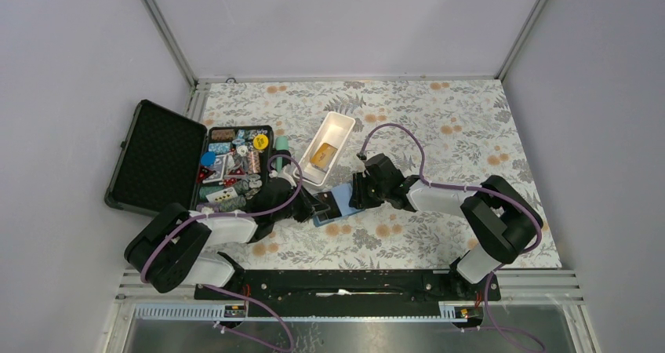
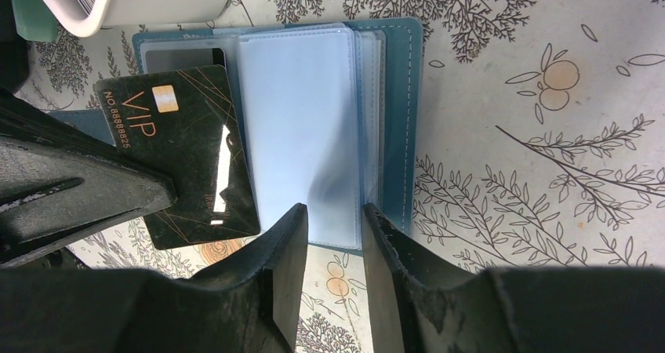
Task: Put the credit cards into the card holder
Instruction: Insert the credit card into the card holder.
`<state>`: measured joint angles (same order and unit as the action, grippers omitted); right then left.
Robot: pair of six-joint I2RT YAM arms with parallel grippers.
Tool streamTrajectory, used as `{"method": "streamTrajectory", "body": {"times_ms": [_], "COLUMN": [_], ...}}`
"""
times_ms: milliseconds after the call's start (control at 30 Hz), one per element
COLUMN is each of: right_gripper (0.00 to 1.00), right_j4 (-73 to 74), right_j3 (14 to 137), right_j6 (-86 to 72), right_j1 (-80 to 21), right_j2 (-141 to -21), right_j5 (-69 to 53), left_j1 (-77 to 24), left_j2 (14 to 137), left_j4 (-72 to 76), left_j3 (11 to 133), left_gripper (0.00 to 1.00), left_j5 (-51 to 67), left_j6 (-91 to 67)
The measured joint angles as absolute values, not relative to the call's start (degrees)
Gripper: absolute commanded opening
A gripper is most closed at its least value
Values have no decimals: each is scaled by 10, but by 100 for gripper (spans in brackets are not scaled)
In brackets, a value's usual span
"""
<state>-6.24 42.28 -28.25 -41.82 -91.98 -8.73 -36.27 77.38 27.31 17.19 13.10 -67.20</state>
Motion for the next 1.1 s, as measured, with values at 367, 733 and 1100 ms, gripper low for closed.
{"method": "streamTrajectory", "body": {"times_ms": [367, 733, 1100], "right_gripper": [38, 37, 37], "right_j4": [-62, -59, -59], "right_j3": [424, 426, 426], "right_j6": [-283, -282, -282], "right_j1": [-418, -418, -418], "right_j2": [-921, -922, -922], "right_j5": [-88, -87, -87], "left_j1": [-363, -363, -363], "left_j2": [774, 781, 794], "left_j4": [274, 284, 304], "left_j3": [165, 164, 163], "left_gripper": [0, 0, 0], "left_j5": [130, 128, 128], "left_j6": [-685, -689, -686]}}
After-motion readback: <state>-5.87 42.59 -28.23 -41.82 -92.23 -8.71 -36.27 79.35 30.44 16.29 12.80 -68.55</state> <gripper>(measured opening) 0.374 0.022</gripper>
